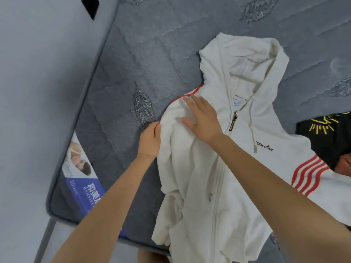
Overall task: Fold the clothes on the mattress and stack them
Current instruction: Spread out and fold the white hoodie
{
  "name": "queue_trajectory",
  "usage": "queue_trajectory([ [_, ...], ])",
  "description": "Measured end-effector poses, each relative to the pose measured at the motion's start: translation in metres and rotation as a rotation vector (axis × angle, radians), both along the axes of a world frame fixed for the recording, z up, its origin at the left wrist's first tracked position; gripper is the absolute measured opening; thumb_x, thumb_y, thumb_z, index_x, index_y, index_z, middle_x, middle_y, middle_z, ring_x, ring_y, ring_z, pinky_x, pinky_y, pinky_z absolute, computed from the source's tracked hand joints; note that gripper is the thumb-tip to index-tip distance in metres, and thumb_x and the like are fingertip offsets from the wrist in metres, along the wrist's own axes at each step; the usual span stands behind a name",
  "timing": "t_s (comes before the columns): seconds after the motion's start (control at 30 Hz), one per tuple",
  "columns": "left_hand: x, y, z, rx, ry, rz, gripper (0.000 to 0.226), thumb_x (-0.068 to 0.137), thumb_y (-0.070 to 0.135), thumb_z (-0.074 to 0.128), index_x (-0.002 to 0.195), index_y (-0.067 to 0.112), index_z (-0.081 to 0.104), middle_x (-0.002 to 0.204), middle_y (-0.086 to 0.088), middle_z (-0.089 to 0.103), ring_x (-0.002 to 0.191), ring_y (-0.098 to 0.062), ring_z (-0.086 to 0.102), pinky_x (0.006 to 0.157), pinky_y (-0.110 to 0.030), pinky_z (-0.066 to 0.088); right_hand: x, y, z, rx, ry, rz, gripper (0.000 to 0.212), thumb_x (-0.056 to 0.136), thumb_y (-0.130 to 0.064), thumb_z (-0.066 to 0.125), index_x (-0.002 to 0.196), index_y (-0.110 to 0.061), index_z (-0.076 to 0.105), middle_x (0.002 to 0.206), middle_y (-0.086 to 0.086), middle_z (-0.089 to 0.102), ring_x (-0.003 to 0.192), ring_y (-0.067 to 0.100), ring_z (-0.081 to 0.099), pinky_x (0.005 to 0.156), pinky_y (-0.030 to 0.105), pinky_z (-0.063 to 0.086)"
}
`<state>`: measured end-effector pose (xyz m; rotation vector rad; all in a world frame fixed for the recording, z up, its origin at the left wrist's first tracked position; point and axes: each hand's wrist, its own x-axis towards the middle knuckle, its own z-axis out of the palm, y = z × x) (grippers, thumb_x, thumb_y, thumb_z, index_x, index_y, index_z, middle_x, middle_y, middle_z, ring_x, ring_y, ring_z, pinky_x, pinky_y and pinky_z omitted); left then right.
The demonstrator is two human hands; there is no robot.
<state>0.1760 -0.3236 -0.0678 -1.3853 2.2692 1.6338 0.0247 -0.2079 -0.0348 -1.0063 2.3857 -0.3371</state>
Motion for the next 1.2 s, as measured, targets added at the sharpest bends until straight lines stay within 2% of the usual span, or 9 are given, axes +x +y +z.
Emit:
queue_trajectory([
  [0.13,-0.009,-0.004,0.000,0.185,0.126,0.085,0.016,0.098,0.011,0.049,0.088,0.013,0.062,0.073,0.013,0.058,0.067,0.001,0.046,0.066,-0.017,0.040,-0.007,-0.023,-0.012,0.001,-0.004,0.051,0.060,0.100,-0.049,0.043,0.154,-0.029,0.024,0.162,0.000,0.020,0.151,0.024,0.011,0.120,0.046,0.014],
  [0.3,-0.010,-0.007,0.000,0.403,0.140,-0.037,0.021,0.097,0.008,0.054,0.076,0.008,0.051,0.066,0.003,0.040,0.059,-0.004,0.034,0.053,-0.019,0.027,-0.013,-0.038,-0.019,0.042,-0.080,0.126,0.058,0.103,-0.040,0.041,0.155,-0.029,0.020,0.156,0.001,0.033,0.150,0.022,0.011,0.120,0.049,0.002],
  [0.43,-0.011,-0.013,0.004,0.408,0.124,-0.008,0.031,0.096,0.009,0.056,0.069,0.016,0.040,0.066,0.005,0.034,0.059,-0.005,0.030,0.051,-0.018,0.026,-0.016,-0.042,-0.015,0.066,-0.035,0.166,0.048,0.099,-0.040,0.051,0.144,-0.025,0.046,0.129,0.006,0.046,0.130,0.026,0.033,0.119,0.044,0.005],
  [0.53,-0.014,-0.020,0.011,0.411,0.143,0.017,0.032,0.096,0.009,0.056,0.070,0.017,0.039,0.067,0.006,0.035,0.061,-0.004,0.031,0.054,-0.019,0.027,-0.018,-0.042,-0.010,0.028,-0.008,0.171,0.030,0.095,-0.036,0.058,0.117,-0.018,0.067,0.113,0.007,0.047,0.115,0.027,0.038,0.114,0.038,0.015],
  [0.7,-0.022,-0.040,0.027,0.377,0.149,-0.038,0.016,0.093,0.010,0.060,0.081,0.008,0.050,0.078,-0.007,0.044,0.074,-0.015,0.041,0.063,-0.028,0.033,-0.021,-0.045,0.003,-0.101,0.012,0.051,0.018,0.091,-0.026,0.064,0.100,-0.010,0.067,0.105,0.007,0.062,0.105,0.027,0.052,0.100,0.034,0.031],
  [0.83,-0.025,-0.062,0.042,0.280,0.112,-0.145,0.024,0.095,0.021,0.059,0.074,0.012,0.054,0.071,0.003,0.049,0.067,-0.007,0.043,0.064,-0.026,0.034,-0.022,-0.049,0.019,-0.244,-0.097,-0.157,0.011,0.086,-0.016,0.070,0.089,-0.006,0.067,0.088,0.007,0.070,0.087,0.028,0.060,0.090,0.037,0.042],
  [0.93,-0.017,-0.075,0.047,0.396,-0.063,-0.251,0.031,0.100,0.033,0.049,0.090,0.009,0.066,0.087,0.002,0.060,0.079,-0.007,0.052,0.074,-0.025,0.041,-0.022,-0.050,0.025,-0.289,-0.222,-0.221,0.004,0.087,-0.012,0.068,0.087,-0.010,0.065,0.083,-0.007,0.065,0.086,0.021,0.059,0.091,0.029,0.043],
  [1.07,0.002,-0.077,0.043,0.620,-0.157,-0.369,0.029,0.102,0.022,0.047,0.115,0.001,0.061,0.108,-0.007,0.064,0.099,-0.016,0.056,0.096,-0.034,0.047,-0.026,-0.045,0.028,-0.258,-0.241,-0.209,0.009,0.089,-0.012,0.066,0.086,-0.018,0.059,0.083,-0.012,0.061,0.088,0.018,0.058,0.079,0.020,0.042],
  [1.2,0.011,-0.085,0.046,0.490,-0.042,-0.347,0.020,0.102,0.023,0.045,0.095,0.011,0.059,0.080,0.006,0.058,0.073,-0.005,0.057,0.065,-0.024,0.055,-0.016,-0.053,0.031,-0.187,-0.298,0.047,0.031,0.084,-0.019,0.074,0.112,-0.012,0.063,0.110,-0.002,0.067,0.108,0.020,0.061,0.104,0.036,0.036],
])
